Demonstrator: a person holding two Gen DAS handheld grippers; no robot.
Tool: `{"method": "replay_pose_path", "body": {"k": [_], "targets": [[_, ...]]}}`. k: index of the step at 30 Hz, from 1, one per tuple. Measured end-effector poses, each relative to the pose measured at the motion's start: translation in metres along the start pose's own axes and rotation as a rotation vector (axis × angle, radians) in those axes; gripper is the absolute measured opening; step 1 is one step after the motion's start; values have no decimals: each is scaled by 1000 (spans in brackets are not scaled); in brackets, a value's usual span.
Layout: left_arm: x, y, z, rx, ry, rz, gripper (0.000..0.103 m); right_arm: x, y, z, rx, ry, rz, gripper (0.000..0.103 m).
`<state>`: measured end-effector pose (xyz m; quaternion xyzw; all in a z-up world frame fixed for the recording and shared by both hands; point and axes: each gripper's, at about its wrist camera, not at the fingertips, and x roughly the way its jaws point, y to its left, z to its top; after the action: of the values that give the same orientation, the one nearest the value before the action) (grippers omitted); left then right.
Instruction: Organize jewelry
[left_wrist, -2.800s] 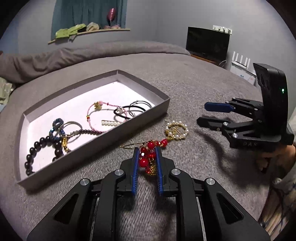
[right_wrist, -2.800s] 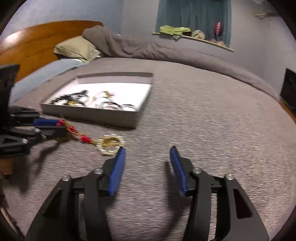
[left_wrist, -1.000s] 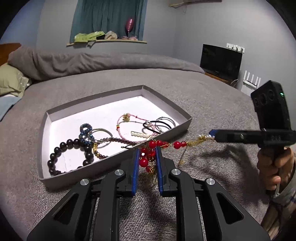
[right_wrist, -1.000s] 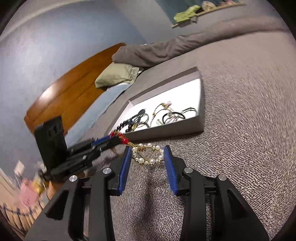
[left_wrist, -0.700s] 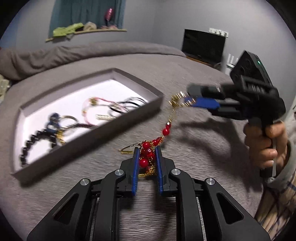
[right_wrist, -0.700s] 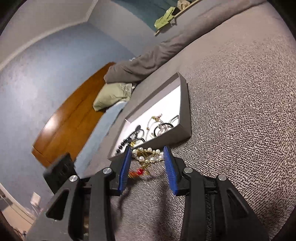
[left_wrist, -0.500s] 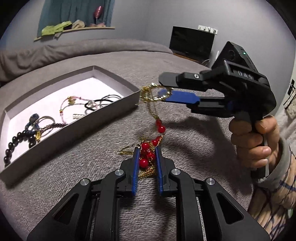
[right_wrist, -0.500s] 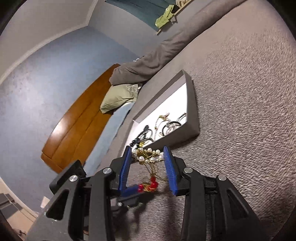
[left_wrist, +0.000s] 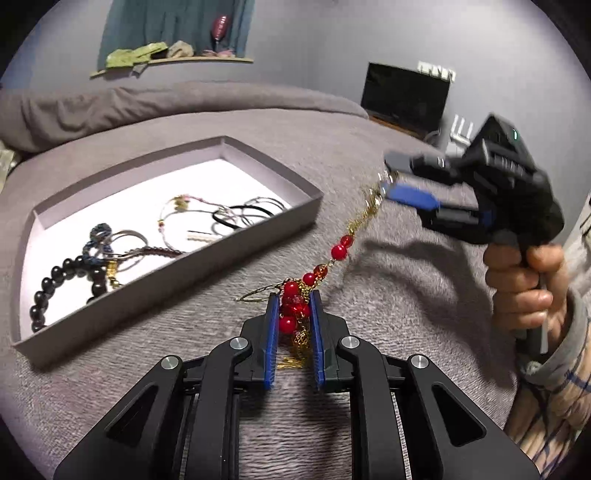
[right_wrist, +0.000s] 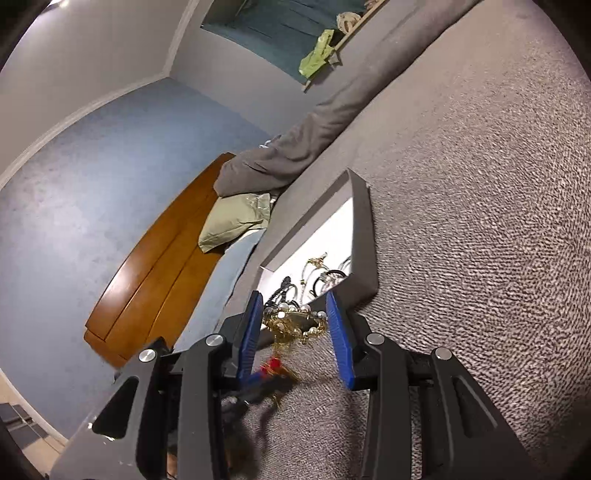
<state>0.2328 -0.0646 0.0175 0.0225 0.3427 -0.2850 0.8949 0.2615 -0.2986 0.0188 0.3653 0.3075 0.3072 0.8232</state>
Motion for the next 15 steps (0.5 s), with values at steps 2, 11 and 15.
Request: {"method": "replay_pose_path", "body": {"k": [2, 11, 15], "targets": [[-5, 3, 2, -5, -19, 15, 17, 1, -2, -2, -1, 2, -16, 35], [-3, 2, 2, -11, -3, -24, 17, 14, 2, -5, -12, 43, -9, 35], [0, -15, 4, 40, -7, -74, 14, 25, 11, -11, -48, 78, -9, 35]]}}
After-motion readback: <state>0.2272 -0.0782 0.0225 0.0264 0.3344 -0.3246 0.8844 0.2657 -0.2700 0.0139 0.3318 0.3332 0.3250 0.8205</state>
